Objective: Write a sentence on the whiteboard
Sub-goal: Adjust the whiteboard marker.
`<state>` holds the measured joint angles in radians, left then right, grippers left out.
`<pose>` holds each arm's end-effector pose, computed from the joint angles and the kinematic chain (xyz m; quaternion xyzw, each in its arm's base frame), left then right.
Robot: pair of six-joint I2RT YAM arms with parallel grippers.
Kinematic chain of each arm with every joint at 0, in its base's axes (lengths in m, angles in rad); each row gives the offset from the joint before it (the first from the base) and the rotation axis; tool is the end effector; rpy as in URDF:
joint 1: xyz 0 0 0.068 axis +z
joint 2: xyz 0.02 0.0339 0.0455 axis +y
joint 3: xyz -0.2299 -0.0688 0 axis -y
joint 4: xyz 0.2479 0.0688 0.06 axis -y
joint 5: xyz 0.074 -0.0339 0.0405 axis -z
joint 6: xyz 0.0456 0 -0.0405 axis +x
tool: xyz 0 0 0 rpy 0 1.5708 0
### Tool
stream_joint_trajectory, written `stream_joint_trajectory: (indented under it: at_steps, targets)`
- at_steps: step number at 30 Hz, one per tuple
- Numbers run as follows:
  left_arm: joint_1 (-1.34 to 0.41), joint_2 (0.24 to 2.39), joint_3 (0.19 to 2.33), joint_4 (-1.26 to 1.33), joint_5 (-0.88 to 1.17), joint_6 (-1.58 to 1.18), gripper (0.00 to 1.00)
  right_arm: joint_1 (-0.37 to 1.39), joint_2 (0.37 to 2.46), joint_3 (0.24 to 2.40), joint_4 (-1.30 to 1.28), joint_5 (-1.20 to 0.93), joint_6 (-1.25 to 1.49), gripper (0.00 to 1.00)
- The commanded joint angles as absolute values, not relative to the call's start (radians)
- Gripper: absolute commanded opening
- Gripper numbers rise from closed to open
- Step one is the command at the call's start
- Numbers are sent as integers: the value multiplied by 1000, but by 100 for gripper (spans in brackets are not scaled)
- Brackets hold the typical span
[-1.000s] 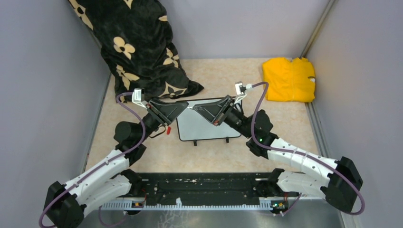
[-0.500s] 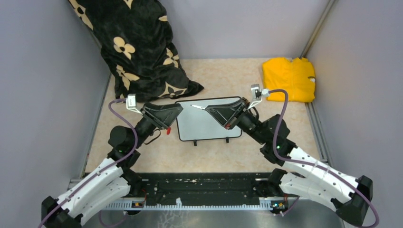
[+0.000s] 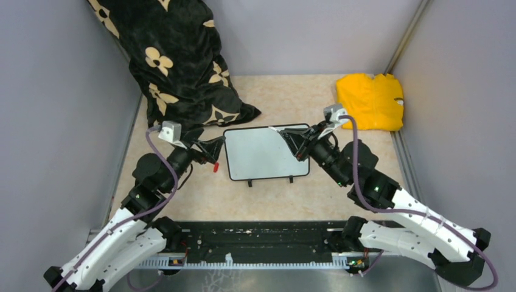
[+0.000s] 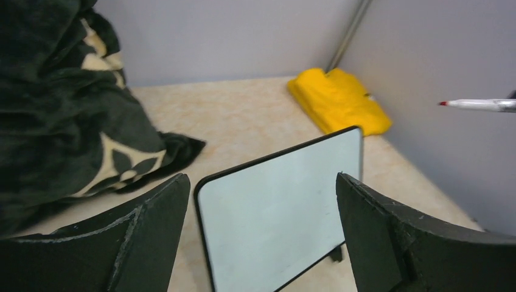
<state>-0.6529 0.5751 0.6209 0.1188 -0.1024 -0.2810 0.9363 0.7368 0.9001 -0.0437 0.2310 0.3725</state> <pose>0.1535 -0.1116 0.3294 0.0810 0.6418 -0.3134 0.6952 0.1282 0.1566 0.3816 -0.1006 0.6571 0.3916 0.6361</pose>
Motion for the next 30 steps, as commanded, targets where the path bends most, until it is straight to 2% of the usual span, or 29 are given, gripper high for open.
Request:
stream_joint_trajectory:
  at_steps: [1, 4, 12, 15, 19, 23, 30]
  targets:
    - [-654, 635, 649, -36, -285, -126, 95, 1093, 804, 973, -75, 531, 179, 0]
    - [-654, 663, 654, -71, -412, -209, 99, 1190, 869, 996, -46, 707, 104, 0]
    - [-654, 732, 693, -182, -556, -398, 99, 1193, 982, 966, 18, 910, 176, 0]
    - [-654, 750, 701, -177, -566, -394, 99, 1193, 974, 933, 47, 891, 188, 0]
    - [-654, 758, 687, -133, -555, -359, 99, 1189, 900, 829, 173, 724, 107, 0]
    - [-654, 757, 667, -68, -528, -321, 99, 1146, 873, 803, 175, 622, 132, 0]
    - [-651, 832, 702, 20, -537, -263, 99, 1135, 883, 771, 153, 622, 168, 0]
